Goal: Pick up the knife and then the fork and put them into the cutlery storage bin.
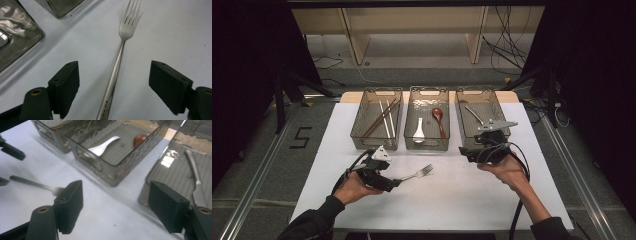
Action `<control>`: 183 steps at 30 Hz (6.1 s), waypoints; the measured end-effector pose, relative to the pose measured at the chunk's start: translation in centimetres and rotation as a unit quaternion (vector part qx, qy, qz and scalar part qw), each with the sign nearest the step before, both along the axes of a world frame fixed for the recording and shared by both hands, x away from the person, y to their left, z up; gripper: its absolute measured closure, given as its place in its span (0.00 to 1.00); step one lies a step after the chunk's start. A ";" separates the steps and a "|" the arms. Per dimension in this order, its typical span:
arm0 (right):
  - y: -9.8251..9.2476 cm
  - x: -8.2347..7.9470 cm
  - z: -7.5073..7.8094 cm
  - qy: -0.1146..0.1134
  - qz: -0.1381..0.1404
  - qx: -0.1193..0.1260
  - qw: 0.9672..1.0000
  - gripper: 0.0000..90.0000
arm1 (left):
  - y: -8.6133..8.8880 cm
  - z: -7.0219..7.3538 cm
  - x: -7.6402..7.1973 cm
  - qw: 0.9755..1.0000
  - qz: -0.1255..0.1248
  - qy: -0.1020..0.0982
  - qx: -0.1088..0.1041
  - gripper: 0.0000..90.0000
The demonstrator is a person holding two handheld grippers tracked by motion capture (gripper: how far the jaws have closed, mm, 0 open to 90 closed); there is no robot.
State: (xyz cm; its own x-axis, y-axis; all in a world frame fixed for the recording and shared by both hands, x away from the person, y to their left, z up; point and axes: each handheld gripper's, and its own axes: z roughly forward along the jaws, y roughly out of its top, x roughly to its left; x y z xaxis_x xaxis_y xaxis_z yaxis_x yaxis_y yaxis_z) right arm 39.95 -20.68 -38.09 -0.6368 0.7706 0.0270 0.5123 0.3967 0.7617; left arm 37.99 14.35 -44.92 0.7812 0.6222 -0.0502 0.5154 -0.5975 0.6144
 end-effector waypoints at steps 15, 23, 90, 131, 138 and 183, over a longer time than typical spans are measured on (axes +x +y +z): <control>0.8 -2.3 -0.8 0.003 0.024 0.007 1.000 0.32 | -1.5 -1.3 1.0 0.998 -0.023 0.025 0.051 0.36; 1.1 -3.1 -1.0 0.007 0.033 0.005 0.999 0.32 | -1.8 -1.5 1.2 0.997 -0.030 0.038 0.066 0.40; 1.6 -3.6 -1.5 0.013 0.050 -0.004 0.999 0.32 | -3.4 -0.9 2.1 0.981 -0.109 0.073 0.146 0.91; 9.2 -7.0 -3.6 -0.019 0.260 -0.103 0.960 0.37 | -6.9 3.6 -1.7 0.968 -0.209 0.087 0.104 0.91; 9.6 -7.0 -4.1 0.000 0.270 -0.103 0.957 0.47 | -7.7 4.1 -2.5 0.964 -0.230 0.083 0.104 0.91; 10.4 -8.5 -5.3 -0.044 0.379 -0.176 0.907 0.98 | -7.9 4.3 -3.0 0.955 -0.261 0.103 0.093 0.95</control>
